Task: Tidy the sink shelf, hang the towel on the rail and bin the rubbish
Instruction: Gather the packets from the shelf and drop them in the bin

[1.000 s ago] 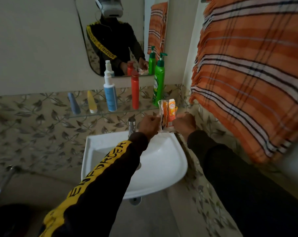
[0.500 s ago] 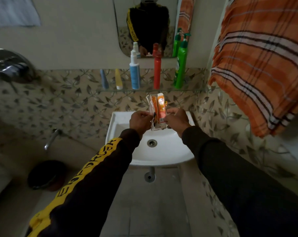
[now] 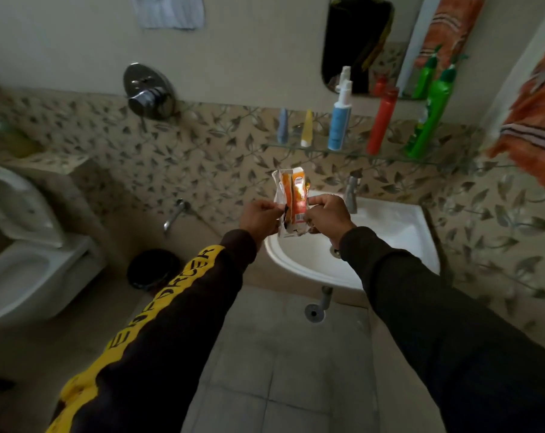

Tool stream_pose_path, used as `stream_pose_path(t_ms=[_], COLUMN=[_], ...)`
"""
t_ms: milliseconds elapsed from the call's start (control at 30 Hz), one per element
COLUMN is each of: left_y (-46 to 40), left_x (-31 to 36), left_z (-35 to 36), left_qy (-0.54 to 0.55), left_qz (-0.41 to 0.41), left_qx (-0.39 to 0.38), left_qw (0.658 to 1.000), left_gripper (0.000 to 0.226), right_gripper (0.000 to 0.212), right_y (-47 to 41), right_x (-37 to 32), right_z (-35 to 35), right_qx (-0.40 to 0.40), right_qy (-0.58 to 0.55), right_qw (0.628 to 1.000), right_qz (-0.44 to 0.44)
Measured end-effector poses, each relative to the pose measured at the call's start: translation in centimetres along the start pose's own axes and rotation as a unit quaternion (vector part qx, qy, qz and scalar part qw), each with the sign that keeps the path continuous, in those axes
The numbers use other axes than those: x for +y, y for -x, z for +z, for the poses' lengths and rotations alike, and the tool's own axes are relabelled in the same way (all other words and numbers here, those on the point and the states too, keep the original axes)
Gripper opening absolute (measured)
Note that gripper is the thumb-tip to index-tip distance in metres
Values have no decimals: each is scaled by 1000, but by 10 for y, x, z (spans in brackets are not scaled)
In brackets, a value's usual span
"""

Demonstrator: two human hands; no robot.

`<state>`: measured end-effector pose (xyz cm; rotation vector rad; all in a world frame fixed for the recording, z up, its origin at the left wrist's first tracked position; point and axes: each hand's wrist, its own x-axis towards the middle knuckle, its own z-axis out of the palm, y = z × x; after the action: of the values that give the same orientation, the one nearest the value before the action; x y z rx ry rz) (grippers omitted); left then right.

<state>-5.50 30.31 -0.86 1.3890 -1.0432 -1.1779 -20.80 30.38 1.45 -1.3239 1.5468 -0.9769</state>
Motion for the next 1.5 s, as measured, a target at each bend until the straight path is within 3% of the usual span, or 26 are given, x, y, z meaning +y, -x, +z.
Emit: stream_pose_path(t_ms=[233,400,767,1000,1400,1500], left_y=[8,12,-12,-41,-54,-62], left_x=[-4,-11,-30,-24,-71,-79], left_z=[-81,-129,-220,-274,-362,-394], left_qy=[22,43,35,38,26,36], left_qz=[-17,-21,-37,-44,-124,-135], left_qx=[-9,6,96,171,276,288], left_qw=[1000,999,994,984,953,947], left_gripper=[10,19,13,11,8,21], right_gripper=[27,23,15,22,33,27], right_y=[18,27,6,-27,-58,-62], right_x=[-27,-40,-65,-94,-77,-80], right_z=[66,114,209,269,389,427], right_qx=[-32,-50,-128,-181,-292,-300], right_qy=[9,11,45,62,94,96], right_qw=[999,999,990,980,951,949], right_qz=[-8,-9,-25,-52,-23,-25])
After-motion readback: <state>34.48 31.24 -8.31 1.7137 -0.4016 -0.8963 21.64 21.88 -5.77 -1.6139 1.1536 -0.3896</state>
